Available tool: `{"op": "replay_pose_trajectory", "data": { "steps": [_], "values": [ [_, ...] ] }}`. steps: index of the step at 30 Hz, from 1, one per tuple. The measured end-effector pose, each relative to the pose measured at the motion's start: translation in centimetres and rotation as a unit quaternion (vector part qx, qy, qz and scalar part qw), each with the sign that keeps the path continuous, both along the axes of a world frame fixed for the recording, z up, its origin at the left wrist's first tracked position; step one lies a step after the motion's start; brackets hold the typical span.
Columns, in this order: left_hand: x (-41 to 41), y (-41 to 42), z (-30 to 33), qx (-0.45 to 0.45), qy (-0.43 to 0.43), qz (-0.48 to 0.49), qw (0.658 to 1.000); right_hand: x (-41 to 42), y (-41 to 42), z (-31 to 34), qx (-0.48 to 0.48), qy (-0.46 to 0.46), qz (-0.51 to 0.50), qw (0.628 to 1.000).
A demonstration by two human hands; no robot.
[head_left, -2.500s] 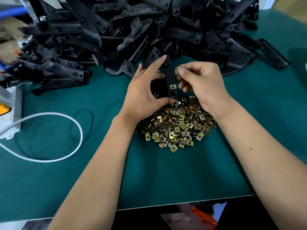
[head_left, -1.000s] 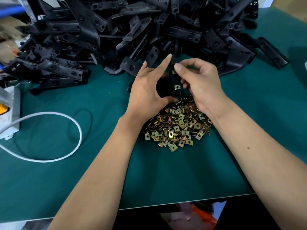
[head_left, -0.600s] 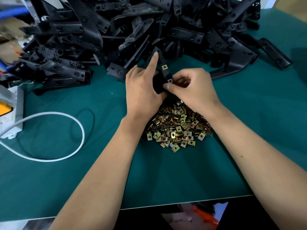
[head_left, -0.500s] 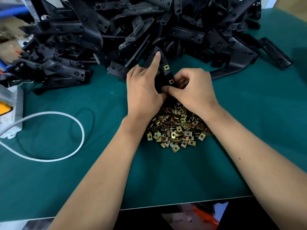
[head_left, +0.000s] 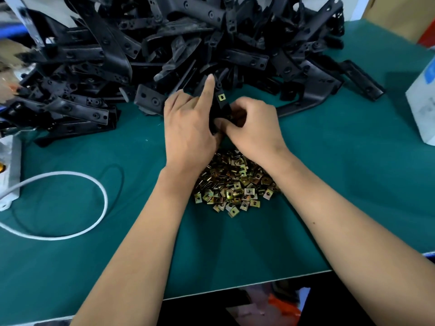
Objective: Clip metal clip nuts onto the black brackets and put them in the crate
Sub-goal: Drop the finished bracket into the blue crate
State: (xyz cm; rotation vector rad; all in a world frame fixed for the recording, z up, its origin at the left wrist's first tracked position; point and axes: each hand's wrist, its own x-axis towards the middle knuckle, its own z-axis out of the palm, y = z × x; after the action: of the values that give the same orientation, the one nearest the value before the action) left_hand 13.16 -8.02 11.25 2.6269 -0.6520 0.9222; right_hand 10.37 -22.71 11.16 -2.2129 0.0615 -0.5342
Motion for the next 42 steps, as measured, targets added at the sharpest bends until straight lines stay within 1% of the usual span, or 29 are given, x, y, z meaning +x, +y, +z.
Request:
{"op": "replay_pose_trajectory", "data": {
  "steps": [2,4,7,10,13,17,21,23,24,26,28,30,31,33,35,37,39,42],
  "values": [
    [-1.0,-1.1,0.7,0.007,-0.004,-0.013,1.000,-0.6,-0.1,0.7,0.041,-0.051,-0.014,0.998],
    [-2.3,-3.1,1.5,-0.001,-0.008,-0.019,1.000,-1.3,-0.8,1.5,0.063,-0.101,-0.056,0.991],
    [-4.4,-7.7,2.6,-0.017,-0.033,-0.034,0.999,-3.7,-3.6,2.3,0.079,-0.132,-0.119,0.981],
    [-7.0,-13.1,3.7,0.017,-0.022,-0.087,0.996,-7.5,-8.1,2.9,0.090,-0.173,-0.191,0.962],
    [-10.9,-19.3,4.6,0.069,-0.003,-0.148,0.987,-12.5,-13.8,2.7,0.099,-0.179,-0.282,0.937],
    [-18.1,-27.3,5.0,0.140,-0.010,-0.264,0.954,-20.5,-20.8,0.9,0.134,-0.192,-0.372,0.898],
    [-26.1,-34.1,2.8,0.202,-0.032,-0.386,0.900,-30.1,-25.9,-2.7,0.159,-0.181,-0.457,0.856],
    [-29.8,-36.8,0.5,0.244,-0.018,-0.458,0.855,-35.0,-27.3,-5.8,0.170,-0.150,-0.516,0.826],
    [-31.4,-37.8,-0.9,0.269,-0.007,-0.493,0.827,-37.2,-27.8,-7.6,0.171,-0.118,-0.547,0.811],
    [-33.7,-38.9,-3.9,0.320,0.026,-0.548,0.772,-40.9,-28.5,-11.7,0.173,-0.021,-0.596,0.784],
    [-35.2,-39.4,-6.7,0.364,0.070,-0.573,0.731,-44.4,-29.1,-15.6,0.182,0.110,-0.620,0.755],
    [-36.0,-39.5,-8.8,0.378,0.109,-0.585,0.709,-47.0,-29.4,-18.8,0.178,0.247,-0.601,0.739],
    [-36.1,-39.4,-9.5,0.378,0.128,-0.589,0.702,-47.9,-29.3,-19.9,0.171,0.296,-0.587,0.733],
    [-36.0,-39.2,-10.6,0.378,0.161,-0.595,0.691,-48.8,-29.1,-21.1,0.147,0.330,-0.593,0.719],
    [-35.7,-39.2,-10.9,0.370,0.182,-0.597,0.688,-48.9,-29.4,-21.2,0.108,0.323,-0.622,0.705],
    [-35.2,-39.4,-10.6,0.348,0.196,-0.591,0.700,-48.2,-29.8,-19.9,0.082,0.298,-0.643,0.701],
    [-34.7,-39.7,-9.5,0.301,0.210,-0.575,0.731,-46.6,-30.2,-18.0,0.067,0.260,-0.642,0.718],
    [-33.7,-40.4,-6.8,0.202,0.217,-0.543,0.786,-43.3,-30.1,-14.4,0.028,0.228,-0.608,0.760]
  ]
}}
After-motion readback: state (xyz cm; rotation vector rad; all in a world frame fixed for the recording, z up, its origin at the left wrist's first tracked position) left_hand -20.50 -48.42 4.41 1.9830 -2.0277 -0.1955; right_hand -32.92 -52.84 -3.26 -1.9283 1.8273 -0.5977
